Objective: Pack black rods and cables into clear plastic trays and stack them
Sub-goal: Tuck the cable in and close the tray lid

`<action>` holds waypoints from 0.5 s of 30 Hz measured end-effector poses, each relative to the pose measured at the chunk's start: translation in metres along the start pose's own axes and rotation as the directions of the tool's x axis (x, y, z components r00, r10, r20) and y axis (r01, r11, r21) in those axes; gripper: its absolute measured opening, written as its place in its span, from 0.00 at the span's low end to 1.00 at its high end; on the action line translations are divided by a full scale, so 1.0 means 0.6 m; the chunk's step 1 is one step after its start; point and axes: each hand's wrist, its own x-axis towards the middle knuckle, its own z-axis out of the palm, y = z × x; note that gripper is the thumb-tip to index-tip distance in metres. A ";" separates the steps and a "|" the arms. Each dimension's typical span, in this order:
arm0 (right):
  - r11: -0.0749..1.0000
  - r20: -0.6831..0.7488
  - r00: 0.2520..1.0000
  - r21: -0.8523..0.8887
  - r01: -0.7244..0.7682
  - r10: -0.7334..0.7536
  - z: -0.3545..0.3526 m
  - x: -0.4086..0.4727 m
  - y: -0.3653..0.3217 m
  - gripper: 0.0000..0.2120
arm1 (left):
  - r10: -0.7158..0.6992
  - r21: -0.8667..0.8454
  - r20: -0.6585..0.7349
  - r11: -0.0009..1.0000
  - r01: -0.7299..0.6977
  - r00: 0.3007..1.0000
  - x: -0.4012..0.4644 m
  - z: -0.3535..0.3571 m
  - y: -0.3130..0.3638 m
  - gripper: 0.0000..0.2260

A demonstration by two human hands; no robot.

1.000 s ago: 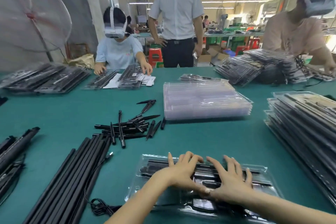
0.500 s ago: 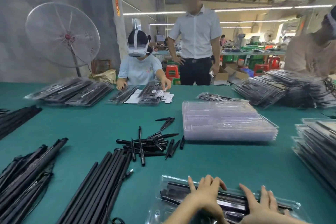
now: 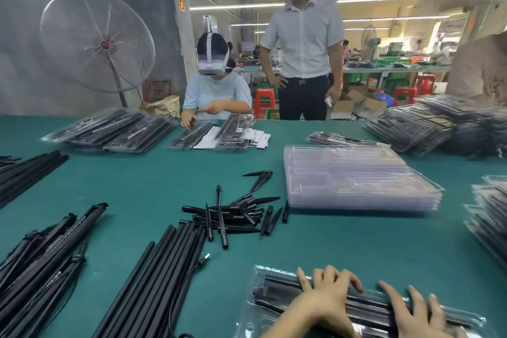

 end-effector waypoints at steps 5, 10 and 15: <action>0.999 0.101 0.994 0.005 -0.036 0.035 0.001 0.014 0.006 0.56 | -0.004 0.077 0.021 0.997 0.003 1.000 -0.002 -0.004 0.011 0.29; 0.999 0.157 0.987 0.037 -0.033 0.026 0.009 0.014 0.012 0.54 | -0.027 0.085 0.033 0.996 0.024 0.999 -0.006 -0.005 0.015 0.30; 0.999 0.185 0.983 0.032 -0.011 0.005 0.022 0.009 0.026 0.45 | -0.083 0.146 0.013 0.986 0.080 0.996 0.000 -0.001 0.033 0.29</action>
